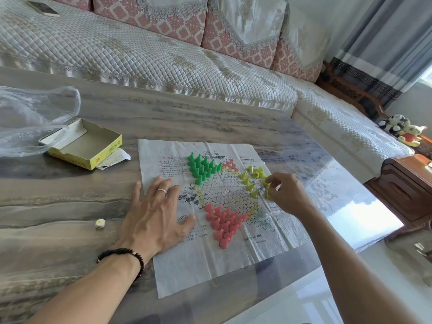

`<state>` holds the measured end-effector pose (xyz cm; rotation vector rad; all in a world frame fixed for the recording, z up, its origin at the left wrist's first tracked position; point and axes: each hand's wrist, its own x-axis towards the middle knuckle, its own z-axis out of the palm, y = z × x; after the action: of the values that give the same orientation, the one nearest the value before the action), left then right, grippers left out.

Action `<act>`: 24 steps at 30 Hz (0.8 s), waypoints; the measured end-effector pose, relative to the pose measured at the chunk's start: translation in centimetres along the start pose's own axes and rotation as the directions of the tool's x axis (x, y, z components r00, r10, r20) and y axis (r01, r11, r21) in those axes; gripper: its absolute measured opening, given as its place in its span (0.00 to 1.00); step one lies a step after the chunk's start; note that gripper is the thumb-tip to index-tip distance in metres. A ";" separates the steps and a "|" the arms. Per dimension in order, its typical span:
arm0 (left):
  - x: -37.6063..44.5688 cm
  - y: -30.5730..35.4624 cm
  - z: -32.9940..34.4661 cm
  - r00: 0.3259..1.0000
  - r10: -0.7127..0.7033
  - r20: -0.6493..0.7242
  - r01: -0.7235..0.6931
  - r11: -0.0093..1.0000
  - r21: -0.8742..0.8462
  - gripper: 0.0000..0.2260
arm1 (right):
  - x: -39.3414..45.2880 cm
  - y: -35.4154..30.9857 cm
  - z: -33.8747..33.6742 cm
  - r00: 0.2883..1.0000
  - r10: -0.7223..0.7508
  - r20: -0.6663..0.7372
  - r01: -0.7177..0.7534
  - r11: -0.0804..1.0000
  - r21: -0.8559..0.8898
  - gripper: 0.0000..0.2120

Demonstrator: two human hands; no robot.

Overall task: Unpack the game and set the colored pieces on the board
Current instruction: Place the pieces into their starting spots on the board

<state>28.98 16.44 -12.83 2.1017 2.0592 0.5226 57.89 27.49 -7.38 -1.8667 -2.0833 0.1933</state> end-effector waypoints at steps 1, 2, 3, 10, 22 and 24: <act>0.0 0.0 0.0 1.000 0.001 -0.001 -0.001 1.000 0.000 0.38 | 0.1 0.4 -0.3 1.000 0.010 -0.013 -0.010 1.000 -0.012 0.11; 0.0 0.0 0.0 1.000 0.001 -0.004 -0.001 1.000 0.000 0.39 | 0.1 0.6 -0.5 1.000 0.017 -0.009 -0.017 1.000 -0.022 0.11; 0.1 0.0 0.0 1.000 0.001 -0.005 -0.001 1.000 0.003 0.38 | 0.0 0.9 -0.7 1.000 0.016 0.001 -0.016 0.999 -0.028 0.11; 0.0 -0.1 0.1 1.000 0.001 0.003 -0.001 1.000 0.015 0.37 | -0.9 1.9 0.0 0.999 0.001 0.043 0.002 0.998 -0.062 0.08; 0.0 -0.1 0.1 1.000 0.001 -0.005 -0.001 1.000 0.005 0.36 | -0.8 1.3 1.2 0.999 0.038 -0.022 -0.039 0.999 -0.017 0.04; 0.1 -0.1 0.1 1.000 0.001 -0.002 -0.001 1.000 0.011 0.36 | -0.8 1.3 1.1 0.999 0.037 -0.017 -0.037 0.999 -0.003 0.08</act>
<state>28.94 16.51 -12.96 2.1093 2.0674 0.5143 58.81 27.04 -8.89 -1.9026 -2.0404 0.1826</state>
